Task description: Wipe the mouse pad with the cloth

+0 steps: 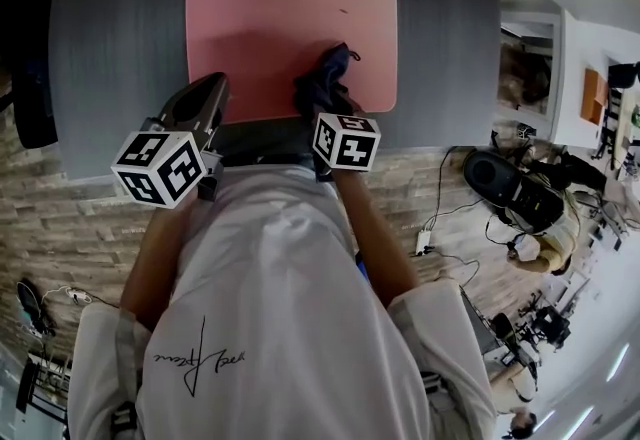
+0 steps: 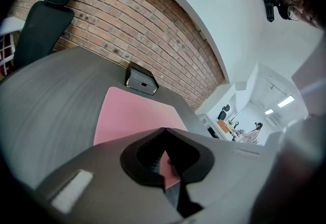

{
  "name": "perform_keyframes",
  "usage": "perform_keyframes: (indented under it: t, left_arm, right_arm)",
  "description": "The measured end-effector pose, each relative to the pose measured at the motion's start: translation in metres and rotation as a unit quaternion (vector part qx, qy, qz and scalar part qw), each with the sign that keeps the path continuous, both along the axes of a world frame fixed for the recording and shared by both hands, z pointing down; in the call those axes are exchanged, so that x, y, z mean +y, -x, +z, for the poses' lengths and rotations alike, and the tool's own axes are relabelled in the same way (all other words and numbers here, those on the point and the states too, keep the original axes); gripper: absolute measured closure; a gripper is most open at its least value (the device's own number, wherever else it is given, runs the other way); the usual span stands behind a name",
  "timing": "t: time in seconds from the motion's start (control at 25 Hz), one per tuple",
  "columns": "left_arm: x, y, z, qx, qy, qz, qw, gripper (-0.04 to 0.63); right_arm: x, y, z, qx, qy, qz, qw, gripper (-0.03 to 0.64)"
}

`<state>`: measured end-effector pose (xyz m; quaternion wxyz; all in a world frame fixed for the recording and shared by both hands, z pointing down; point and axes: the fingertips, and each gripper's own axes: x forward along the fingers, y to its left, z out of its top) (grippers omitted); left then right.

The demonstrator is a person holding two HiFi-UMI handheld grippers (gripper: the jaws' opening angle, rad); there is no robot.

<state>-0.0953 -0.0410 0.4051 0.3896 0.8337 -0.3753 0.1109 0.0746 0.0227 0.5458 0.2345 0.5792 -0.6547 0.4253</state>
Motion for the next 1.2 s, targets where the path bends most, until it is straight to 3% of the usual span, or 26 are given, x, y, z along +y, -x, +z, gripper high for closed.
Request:
perform_keyframes:
  t: [0.6,1.2]
  left_arm:
    - [-0.005,0.011,0.002,0.006,0.003,-0.001,1.0,0.581]
    - [-0.006,0.034,0.006,0.005,0.01,-0.029,0.9995,0.581]
  right_arm:
    - [-0.005,0.044,0.0,-0.014,0.001,-0.032,0.999,0.528]
    - [-0.012,0.082,-0.001,-0.041,-0.007,-0.062,0.997,0.528]
